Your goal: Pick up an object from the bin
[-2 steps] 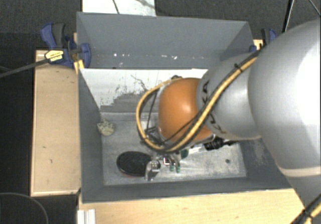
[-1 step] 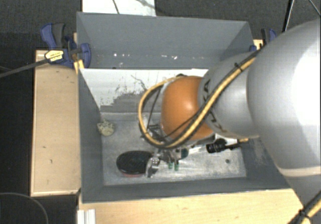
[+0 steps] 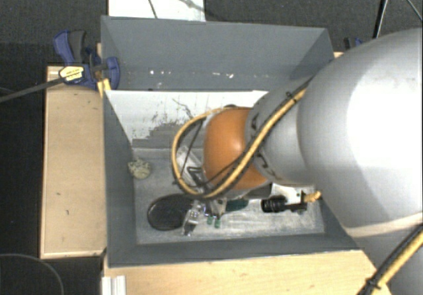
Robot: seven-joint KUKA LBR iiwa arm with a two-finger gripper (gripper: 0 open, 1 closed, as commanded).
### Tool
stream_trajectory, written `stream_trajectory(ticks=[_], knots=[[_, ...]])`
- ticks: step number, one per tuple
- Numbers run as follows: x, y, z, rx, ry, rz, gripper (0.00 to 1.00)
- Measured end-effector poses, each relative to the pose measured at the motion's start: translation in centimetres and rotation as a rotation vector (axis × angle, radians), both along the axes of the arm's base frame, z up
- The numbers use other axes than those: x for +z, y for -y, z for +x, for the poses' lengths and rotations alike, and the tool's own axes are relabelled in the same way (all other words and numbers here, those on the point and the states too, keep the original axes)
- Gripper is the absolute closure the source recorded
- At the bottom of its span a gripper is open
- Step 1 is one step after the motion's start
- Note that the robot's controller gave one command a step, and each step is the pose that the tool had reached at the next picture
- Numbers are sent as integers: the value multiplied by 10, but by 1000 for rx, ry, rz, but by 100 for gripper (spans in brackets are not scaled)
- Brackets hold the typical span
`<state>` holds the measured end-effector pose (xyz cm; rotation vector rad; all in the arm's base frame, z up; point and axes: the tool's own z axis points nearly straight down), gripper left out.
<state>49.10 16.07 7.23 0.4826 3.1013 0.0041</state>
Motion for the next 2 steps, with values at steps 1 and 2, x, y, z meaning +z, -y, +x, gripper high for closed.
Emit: stream_trajectory(ticks=[1, 2], knots=[[0, -31, 0, -207, 4, 1, 0], [1, -30, 2, -209, 9, 1, 100]])
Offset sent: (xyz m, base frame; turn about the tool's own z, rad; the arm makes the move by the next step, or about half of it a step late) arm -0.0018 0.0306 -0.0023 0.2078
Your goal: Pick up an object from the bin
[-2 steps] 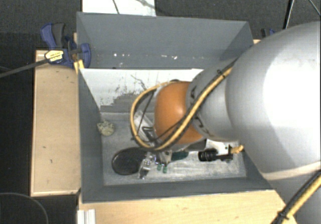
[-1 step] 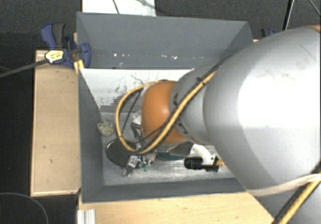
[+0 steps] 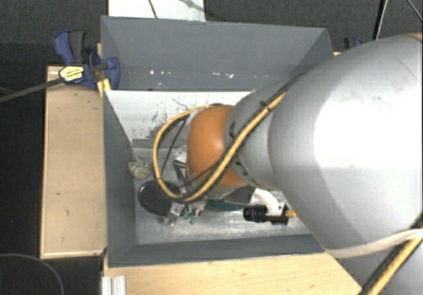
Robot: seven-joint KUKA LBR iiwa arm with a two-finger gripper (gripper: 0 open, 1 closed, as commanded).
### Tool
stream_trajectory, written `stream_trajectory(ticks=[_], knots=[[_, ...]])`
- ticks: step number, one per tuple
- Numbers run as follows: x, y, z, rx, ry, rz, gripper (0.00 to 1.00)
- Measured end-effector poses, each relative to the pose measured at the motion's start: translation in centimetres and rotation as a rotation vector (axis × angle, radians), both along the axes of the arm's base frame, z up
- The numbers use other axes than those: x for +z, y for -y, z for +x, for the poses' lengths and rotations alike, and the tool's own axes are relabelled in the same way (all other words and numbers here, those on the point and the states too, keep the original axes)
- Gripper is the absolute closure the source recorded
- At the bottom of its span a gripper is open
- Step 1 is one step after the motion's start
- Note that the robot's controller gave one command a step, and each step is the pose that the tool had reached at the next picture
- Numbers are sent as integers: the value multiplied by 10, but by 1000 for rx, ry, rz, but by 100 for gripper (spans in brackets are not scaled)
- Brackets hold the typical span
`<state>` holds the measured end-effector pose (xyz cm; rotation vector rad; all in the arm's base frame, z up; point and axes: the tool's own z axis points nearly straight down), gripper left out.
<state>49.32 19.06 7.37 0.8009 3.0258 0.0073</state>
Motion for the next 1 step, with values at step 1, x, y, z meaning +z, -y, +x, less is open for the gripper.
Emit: stream_trajectory(ticks=[1], knots=[[76, 0, 2, 4, -6, 1, 100]])
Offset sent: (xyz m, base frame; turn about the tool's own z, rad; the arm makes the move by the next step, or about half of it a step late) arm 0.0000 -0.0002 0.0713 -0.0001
